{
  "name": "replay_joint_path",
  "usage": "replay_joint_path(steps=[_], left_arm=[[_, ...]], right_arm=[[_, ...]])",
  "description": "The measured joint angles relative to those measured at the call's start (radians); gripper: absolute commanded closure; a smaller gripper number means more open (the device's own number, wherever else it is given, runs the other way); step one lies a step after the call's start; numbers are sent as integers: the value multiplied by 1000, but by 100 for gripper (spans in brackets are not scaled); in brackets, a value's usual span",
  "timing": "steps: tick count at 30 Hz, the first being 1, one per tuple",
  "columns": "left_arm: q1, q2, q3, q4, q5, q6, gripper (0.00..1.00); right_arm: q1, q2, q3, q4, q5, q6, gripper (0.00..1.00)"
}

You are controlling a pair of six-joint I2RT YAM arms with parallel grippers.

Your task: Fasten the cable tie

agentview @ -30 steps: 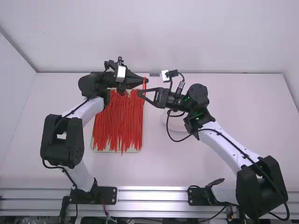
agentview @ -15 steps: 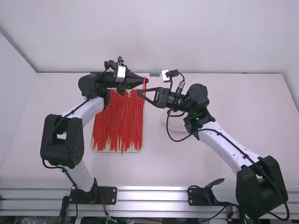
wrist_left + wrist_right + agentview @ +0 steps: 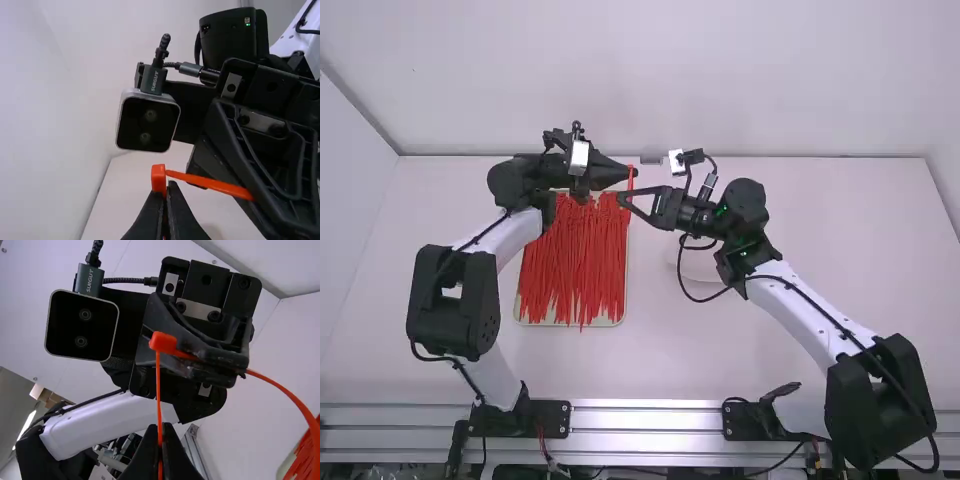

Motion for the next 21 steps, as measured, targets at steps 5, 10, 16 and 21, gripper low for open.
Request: replay_joint_path(steps=[5, 10, 16, 21], left_arm=[[0, 0, 0, 0, 0, 0, 99], [-1, 0, 0, 0, -3, 0, 99], [-9, 0, 0, 0, -3, 0, 99], [-9, 0, 0, 0, -3, 0, 99]], right_arm=[[0, 0, 0, 0, 3, 0, 100], [0, 0, 0, 0, 6, 8, 100], [10, 0, 0, 0, 16, 9, 100], [19, 0, 0, 0, 17, 11, 100]])
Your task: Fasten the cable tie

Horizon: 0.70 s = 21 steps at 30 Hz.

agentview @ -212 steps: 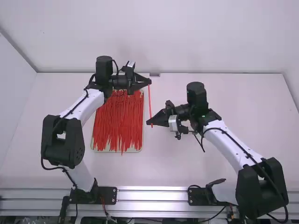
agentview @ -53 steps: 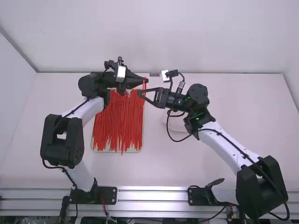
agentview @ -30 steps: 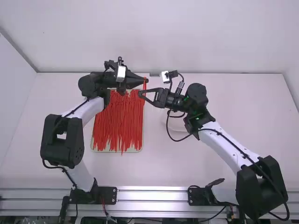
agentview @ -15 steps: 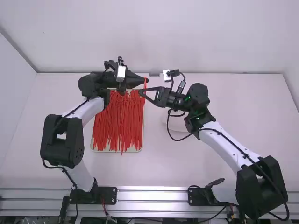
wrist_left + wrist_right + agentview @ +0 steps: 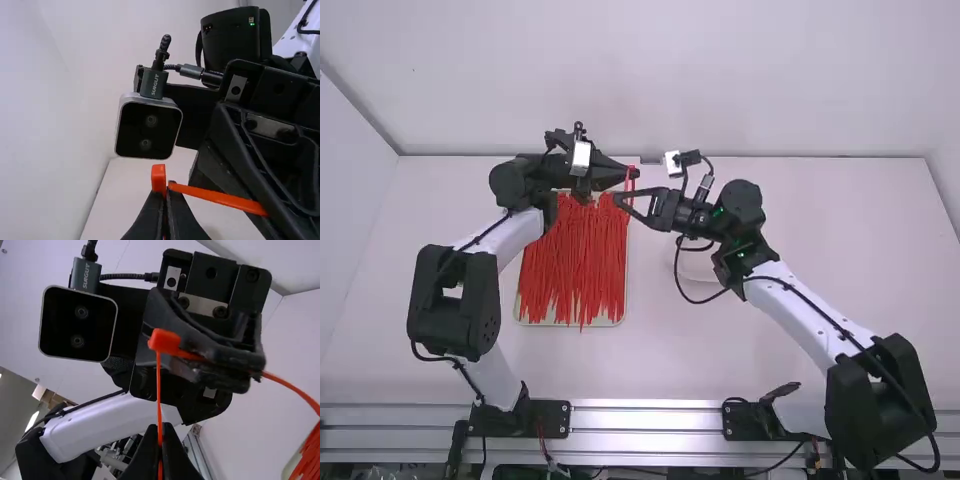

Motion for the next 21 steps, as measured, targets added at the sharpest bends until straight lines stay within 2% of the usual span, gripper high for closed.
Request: replay_joint_path(steps=[21], left_arm=[[1, 0, 0, 0, 0, 0, 99]], right_arm=[[-16, 0, 0, -1, -16, 15, 100]])
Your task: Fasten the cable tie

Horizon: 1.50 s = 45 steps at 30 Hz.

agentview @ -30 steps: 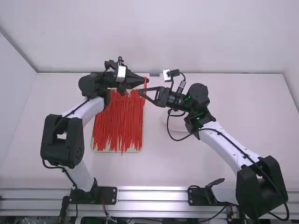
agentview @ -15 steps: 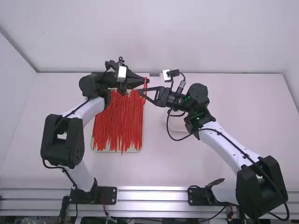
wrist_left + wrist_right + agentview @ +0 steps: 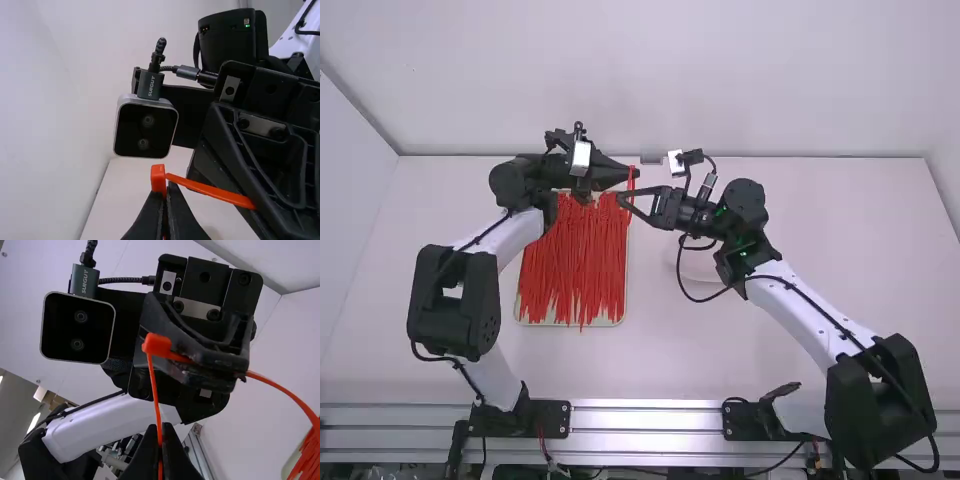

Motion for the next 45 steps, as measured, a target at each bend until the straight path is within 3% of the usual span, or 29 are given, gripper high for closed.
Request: replay_joint_path(steps=[45], left_arm=[[-26, 0, -1, 0, 8, 0, 99]], right_arm=[[-30, 0, 0, 72, 20, 51, 100]])
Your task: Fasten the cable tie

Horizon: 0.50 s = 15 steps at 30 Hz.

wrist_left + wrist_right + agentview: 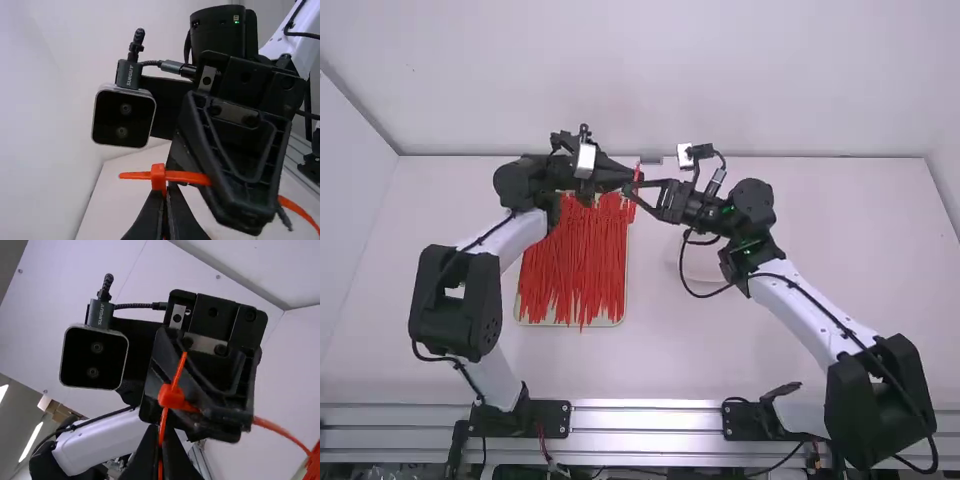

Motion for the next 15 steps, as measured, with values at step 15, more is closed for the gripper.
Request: replay_joint_path(steps=[15], left_arm=[[-17, 0, 0, -4, 7, 13, 99]], right_arm=[[-27, 0, 0, 4, -29, 1, 100]])
